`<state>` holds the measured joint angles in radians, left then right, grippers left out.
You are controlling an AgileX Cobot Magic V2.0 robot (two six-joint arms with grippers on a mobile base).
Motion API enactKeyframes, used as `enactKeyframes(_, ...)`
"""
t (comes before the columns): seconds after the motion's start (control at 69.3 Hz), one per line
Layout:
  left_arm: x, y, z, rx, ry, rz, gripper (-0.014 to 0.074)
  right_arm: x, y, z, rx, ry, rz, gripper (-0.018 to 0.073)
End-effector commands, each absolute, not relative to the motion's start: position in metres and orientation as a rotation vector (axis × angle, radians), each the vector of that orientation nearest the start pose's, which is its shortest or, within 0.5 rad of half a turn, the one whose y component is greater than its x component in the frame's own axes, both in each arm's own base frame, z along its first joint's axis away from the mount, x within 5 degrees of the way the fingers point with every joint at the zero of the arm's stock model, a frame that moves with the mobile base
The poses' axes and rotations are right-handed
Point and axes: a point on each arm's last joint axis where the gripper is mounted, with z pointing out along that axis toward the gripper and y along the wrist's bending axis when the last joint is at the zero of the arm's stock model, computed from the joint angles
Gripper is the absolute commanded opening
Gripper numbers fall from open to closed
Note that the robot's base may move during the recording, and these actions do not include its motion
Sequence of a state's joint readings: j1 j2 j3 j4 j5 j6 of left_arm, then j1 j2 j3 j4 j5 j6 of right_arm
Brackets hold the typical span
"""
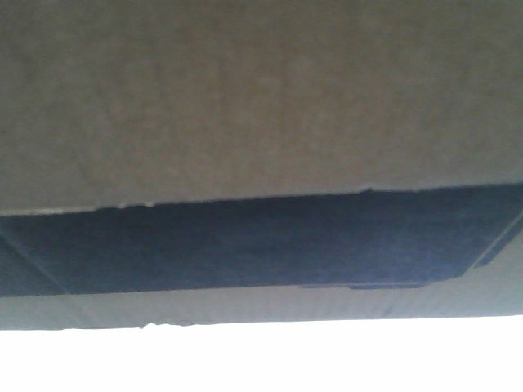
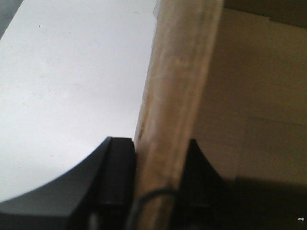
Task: Grab box from left shelf to table start
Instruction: 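Lower the box onto the white table with both grippers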
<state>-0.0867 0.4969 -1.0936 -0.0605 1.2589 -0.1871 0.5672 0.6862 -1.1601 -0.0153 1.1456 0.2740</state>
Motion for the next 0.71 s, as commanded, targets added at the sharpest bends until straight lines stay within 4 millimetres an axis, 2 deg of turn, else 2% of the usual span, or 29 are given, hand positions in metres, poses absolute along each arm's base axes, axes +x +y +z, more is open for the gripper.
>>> enactKeyframes(0.0, 0.024, -0.021, 0.438, 0.064, 1.996, -0.389, -0.0093, 0.074, 0.044, 0.456, -0.329, 1.957, 0.484, 0.0059)
enactKeyframes(0.101, 0.027, -0.022, 0.441, 0.06, 1.972, -0.393, -0.0093, 0.075, 0.044, 0.455, -0.318, 1.977, 0.489, 0.0059)
enactKeyframes(0.26, 0.046, -0.024, 0.447, 0.072, 2.11, -0.388, -0.0093, 0.087, 0.05, 0.456, -0.307, 2.111, 0.44, 0.0059)
enactKeyframes(0.39, 0.075, -0.028, 0.455, 0.081, 2.249, -0.383, -0.0093, 0.107, 0.055, 0.461, -0.309, 2.207, 0.304, 0.0059)
enactKeyframes(0.534, 0.114, -0.032, 0.461, 0.07, 2.304, -0.371, -0.0093, 0.132, 0.064, 0.465, -0.307, 2.27, 0.199, 0.0059)
enactKeyframes(0.693, 0.151, -0.03, 0.457, 0.051, 2.361, -0.297, -0.0093, 0.16, 0.082, 0.453, -0.329, 2.361, 0.157, 0.0059)
